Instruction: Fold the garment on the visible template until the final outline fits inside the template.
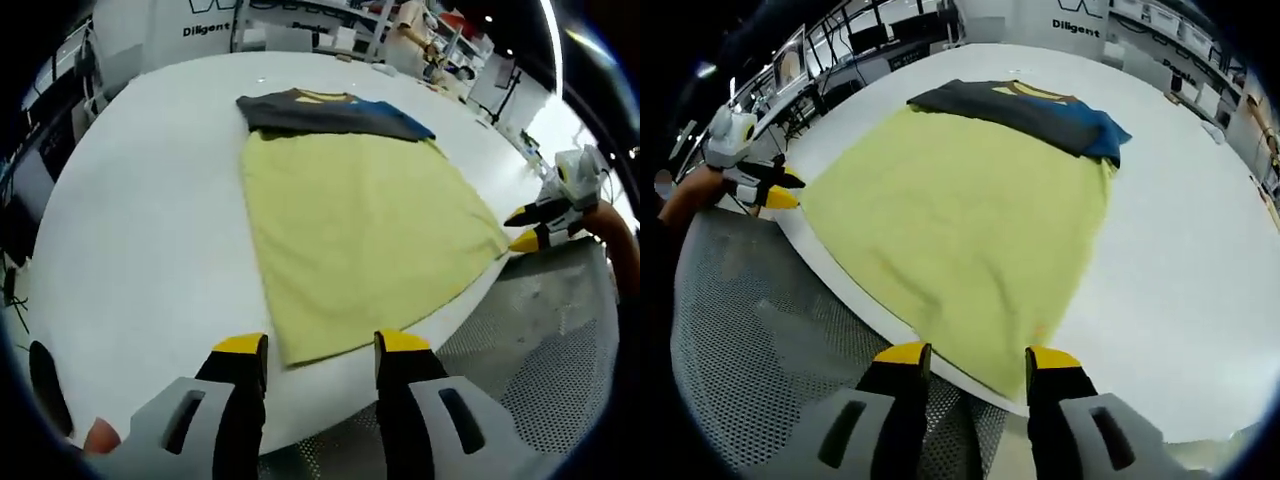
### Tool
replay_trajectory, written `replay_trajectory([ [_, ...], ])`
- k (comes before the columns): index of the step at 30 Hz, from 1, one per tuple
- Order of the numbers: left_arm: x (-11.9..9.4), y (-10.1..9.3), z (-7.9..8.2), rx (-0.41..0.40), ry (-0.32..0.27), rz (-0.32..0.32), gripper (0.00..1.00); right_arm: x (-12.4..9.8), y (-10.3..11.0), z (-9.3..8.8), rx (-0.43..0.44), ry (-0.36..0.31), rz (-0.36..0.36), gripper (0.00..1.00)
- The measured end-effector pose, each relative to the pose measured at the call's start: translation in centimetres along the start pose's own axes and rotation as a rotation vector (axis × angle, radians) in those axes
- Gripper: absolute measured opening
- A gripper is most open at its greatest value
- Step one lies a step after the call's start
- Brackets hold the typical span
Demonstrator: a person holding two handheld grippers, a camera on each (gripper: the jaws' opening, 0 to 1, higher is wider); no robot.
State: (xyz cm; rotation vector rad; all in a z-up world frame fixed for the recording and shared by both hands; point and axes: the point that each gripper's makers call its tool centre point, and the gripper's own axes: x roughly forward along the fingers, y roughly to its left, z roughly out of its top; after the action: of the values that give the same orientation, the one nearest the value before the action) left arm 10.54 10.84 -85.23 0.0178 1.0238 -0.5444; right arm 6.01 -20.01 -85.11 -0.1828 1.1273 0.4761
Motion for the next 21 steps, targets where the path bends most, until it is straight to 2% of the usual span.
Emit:
replay_trajectory([
  [3,0.1,0.2,-0.2,0.0,0.011,0.009,0.35,0.0,-0.4,-0.6,0.0,0.029,-0.009,0.31],
  [5,0.1,0.1,0.1,-0.006,-0.005,0.004,0.34,-0.1,-0.9,-0.9,-0.005,0.038,-0.031,0.3],
  [9,0.2,0.3,0.2,-0.011,-0.007,0.006,0.33,-0.2,-1.4,-1.0,0.017,0.027,-0.041,0.25],
  [19,0.5,0.4,0.1,-0.009,0.01,0.01,0.3,0.9,-1.4,-2.2,0.037,0.08,-0.043,0.23],
  [21,0.5,0.4,0.0,-0.007,0.01,0.012,0.29,0.8,-1.6,-1.9,0.036,0.07,-0.044,0.22],
])
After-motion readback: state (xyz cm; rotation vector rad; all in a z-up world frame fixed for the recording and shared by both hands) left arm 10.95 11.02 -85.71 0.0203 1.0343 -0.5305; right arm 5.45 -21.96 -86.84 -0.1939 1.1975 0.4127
